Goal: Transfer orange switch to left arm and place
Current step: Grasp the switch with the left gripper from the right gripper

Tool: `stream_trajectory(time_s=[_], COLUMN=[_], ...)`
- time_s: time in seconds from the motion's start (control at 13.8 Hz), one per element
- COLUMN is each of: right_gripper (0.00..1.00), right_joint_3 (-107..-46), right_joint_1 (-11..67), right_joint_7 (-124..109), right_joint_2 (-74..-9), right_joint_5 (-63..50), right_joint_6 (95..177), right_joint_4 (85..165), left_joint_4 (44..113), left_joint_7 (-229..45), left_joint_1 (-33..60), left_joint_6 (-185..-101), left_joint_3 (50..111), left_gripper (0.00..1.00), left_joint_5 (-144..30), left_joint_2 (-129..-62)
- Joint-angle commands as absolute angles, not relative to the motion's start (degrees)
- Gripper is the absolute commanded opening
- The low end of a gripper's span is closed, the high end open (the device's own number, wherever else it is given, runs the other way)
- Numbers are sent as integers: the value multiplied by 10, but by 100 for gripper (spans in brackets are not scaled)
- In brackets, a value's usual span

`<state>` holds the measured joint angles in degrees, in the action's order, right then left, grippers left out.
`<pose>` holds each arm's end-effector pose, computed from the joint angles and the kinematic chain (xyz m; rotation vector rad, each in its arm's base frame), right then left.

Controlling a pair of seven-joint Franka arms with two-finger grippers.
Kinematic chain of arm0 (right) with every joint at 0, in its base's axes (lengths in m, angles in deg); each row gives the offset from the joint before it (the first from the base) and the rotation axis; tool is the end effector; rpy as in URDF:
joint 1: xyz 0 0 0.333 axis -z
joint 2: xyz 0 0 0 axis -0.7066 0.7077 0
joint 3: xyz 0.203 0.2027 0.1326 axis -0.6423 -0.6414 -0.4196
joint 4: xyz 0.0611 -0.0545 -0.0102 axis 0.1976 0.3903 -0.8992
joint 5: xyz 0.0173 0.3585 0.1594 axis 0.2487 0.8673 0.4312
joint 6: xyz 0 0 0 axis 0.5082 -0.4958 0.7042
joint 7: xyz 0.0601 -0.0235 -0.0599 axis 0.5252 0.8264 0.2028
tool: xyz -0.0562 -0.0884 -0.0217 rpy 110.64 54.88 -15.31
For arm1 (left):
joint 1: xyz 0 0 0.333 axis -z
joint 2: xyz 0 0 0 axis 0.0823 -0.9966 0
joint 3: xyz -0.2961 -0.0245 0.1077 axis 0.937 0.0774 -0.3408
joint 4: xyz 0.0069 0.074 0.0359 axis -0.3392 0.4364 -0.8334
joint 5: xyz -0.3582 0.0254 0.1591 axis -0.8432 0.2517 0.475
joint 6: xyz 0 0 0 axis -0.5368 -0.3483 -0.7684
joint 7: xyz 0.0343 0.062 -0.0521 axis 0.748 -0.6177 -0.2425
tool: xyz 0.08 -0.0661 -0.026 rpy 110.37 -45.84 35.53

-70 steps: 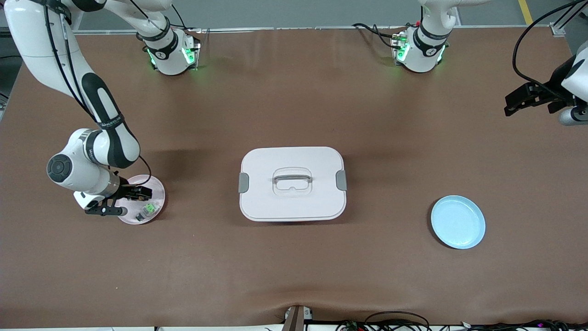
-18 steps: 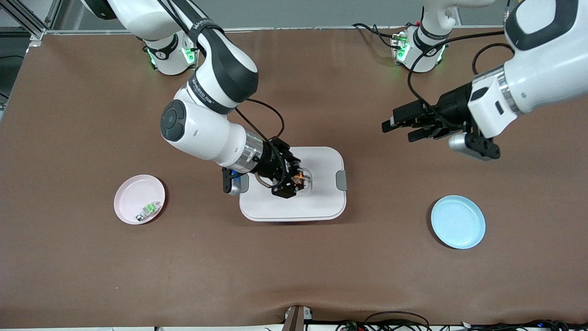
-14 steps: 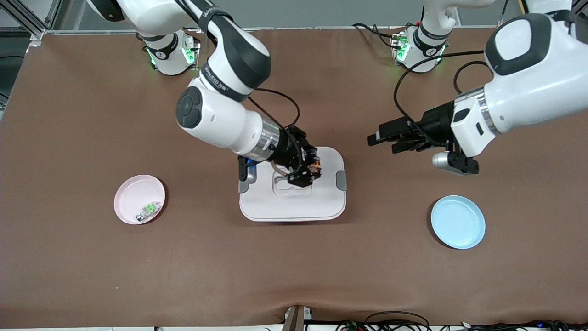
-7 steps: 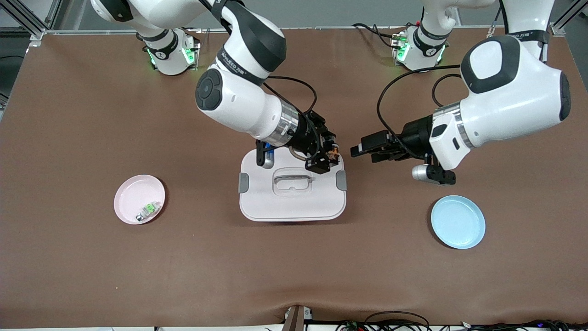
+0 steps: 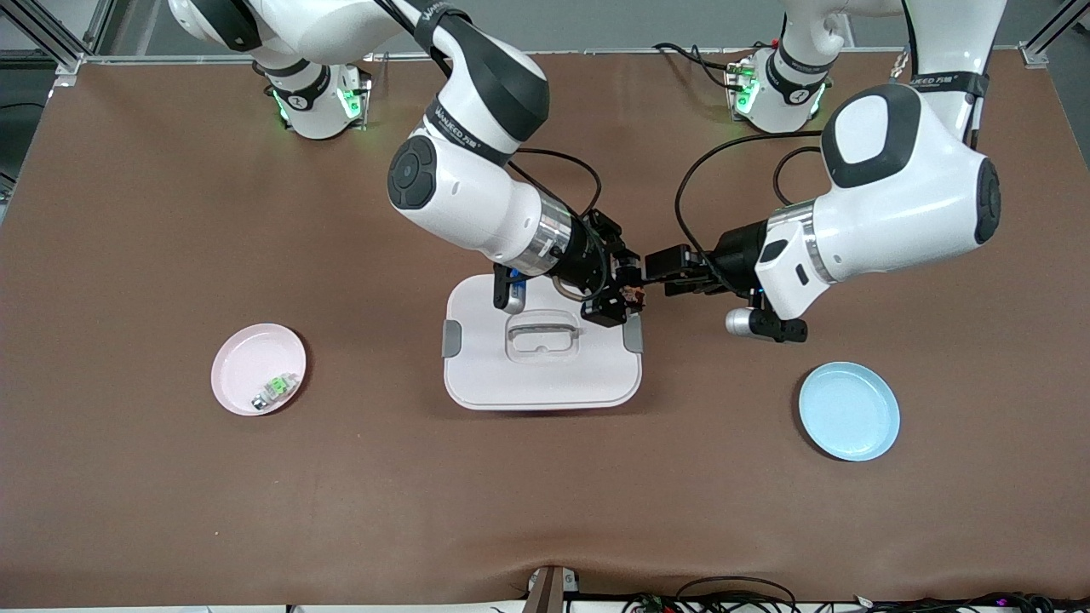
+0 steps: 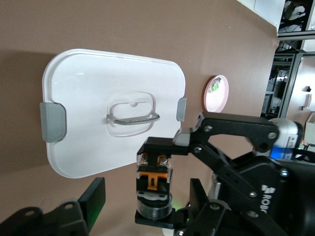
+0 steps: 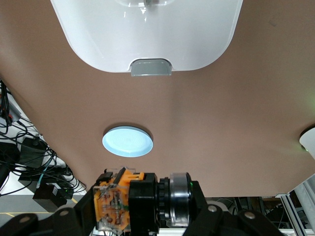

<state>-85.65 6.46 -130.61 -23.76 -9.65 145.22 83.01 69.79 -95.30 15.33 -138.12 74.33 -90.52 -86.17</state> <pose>0.5852 0.5307 0.4930 -1.7767 1.7884 0.6636 0.5987 -0.2797 0.5042 2.3853 0.0665 -0.1553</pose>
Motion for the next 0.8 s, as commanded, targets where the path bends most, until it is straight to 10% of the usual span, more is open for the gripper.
stream_trajectory(time_s=[0.0,0.36,0.73], right_gripper=[0,0,0], right_joint_3=[-861,-864,-866], right_joint_1=[70,71,72], right_joint_7=[-1325,-1332,-1332], right_joint_2=[-223,-223,-223], right_joint_5=[-87,-87,-86], right_joint_6=[1450,1473,1478], right_joint_4=[791,785,785], left_joint_4=[716,715,715], left_joint_7=[-943,-943,-933], left_joint_1=[159,165,164], left_joint_6=[-1387,-1387,-1387], left_joint_3=[744,744,744], left_gripper=[72,58,13], left_joint_5=[-911,-911,-909], left_joint_2=[-852,-852,-850])
